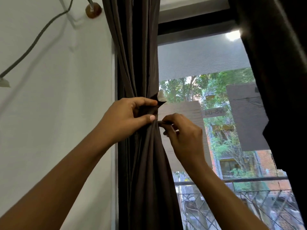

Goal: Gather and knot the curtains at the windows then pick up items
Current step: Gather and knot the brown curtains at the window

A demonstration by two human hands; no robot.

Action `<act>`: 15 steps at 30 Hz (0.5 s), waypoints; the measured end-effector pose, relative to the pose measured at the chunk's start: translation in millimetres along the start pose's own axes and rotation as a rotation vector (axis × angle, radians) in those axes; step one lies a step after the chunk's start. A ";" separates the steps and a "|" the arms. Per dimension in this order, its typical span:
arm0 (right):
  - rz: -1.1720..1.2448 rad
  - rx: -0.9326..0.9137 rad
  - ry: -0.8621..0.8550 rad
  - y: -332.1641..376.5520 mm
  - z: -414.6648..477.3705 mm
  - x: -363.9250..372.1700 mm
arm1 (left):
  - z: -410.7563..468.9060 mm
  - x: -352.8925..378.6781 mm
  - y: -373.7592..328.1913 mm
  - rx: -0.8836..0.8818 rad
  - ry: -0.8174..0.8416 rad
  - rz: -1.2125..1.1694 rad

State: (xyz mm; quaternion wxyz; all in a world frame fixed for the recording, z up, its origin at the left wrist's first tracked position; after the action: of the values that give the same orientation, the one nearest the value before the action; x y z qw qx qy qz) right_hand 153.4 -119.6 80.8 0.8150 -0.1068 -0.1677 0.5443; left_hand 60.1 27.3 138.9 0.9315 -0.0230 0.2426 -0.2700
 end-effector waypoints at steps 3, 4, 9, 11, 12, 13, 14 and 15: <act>-0.072 -0.093 -0.004 6.3 2.6 -10.0 | 1.2 6.2 -6.2 0.040 -0.018 0.147; -0.137 -0.131 -0.002 6.9 5.6 -13.9 | 2.0 7.7 -7.7 0.057 -0.015 0.166; -0.427 -0.352 -0.022 -0.4 32.0 -26.4 | 8.7 6.9 -11.1 0.093 0.008 0.136; -0.404 -0.423 0.061 -4.0 44.5 -27.5 | 11.0 5.5 -10.8 0.092 0.018 0.086; -0.351 -0.418 0.129 -4.7 50.5 -28.1 | 11.8 4.6 -9.9 0.092 0.020 0.043; -0.259 -0.369 0.194 -5.4 55.2 -28.5 | 11.8 3.9 -9.1 0.095 0.021 -0.010; -0.130 -0.271 0.249 -5.4 58.6 -29.1 | 10.8 3.6 -8.6 0.093 0.015 -0.067; 0.013 -0.135 0.284 -5.2 61.0 -29.8 | 9.3 3.9 -7.6 0.089 -0.001 -0.115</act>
State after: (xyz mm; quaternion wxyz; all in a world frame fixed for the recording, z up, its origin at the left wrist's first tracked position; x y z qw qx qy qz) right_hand 123.6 -149.6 134.2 0.8180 -0.2385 -0.0863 0.5163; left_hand 63.5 18.0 146.7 0.9147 0.0044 0.2282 -0.3334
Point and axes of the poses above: each hand's wrist, its own z-axis towards the middle knuckle, its own x-axis out of the palm, y = z × x, the point moved 1 cm from there along z, towards the middle knuckle, and after that the axes turned 11 degrees about -x, right-handed, at the moved point
